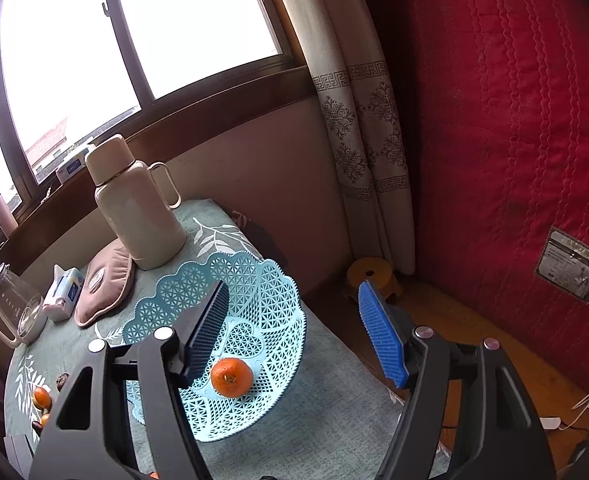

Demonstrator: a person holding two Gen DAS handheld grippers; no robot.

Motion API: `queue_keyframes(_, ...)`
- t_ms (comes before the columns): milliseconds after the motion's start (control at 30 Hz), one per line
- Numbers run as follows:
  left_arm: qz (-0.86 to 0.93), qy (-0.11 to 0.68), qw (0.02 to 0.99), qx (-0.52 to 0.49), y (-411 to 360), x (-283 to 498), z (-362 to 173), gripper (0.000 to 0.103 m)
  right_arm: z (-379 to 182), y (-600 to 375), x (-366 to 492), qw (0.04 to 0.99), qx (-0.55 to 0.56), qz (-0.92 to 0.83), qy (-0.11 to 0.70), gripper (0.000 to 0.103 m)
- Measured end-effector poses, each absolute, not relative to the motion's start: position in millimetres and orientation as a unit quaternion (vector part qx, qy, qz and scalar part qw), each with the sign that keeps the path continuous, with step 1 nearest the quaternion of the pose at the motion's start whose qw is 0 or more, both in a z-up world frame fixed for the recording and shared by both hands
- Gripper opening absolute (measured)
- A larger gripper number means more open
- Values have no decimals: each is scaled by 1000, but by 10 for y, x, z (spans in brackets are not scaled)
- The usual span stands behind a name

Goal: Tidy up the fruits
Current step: 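Carry the orange over the blue basket and release it with the left tool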

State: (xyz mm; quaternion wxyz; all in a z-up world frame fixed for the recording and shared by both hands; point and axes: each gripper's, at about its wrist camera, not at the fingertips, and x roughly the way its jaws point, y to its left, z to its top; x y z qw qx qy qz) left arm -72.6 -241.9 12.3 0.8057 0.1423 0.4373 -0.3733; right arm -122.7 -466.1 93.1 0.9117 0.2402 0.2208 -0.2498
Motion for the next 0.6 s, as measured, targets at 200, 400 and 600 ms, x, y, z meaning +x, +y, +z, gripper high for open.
queue_keyframes(200,-379,406,821,133,-2415,-711,409,40,920,-4689,-1223,910,241,-252,222,69)
queue_keyframes(400,-385,373,836,119,-2597,-568,719,40,857,-4700,-1146,908,241,-253,233,69)
queue_keyframes(600,-387,360,841,114,-2824,-359,804,40,779,-4702,-1077,905,240,-253,244,69)
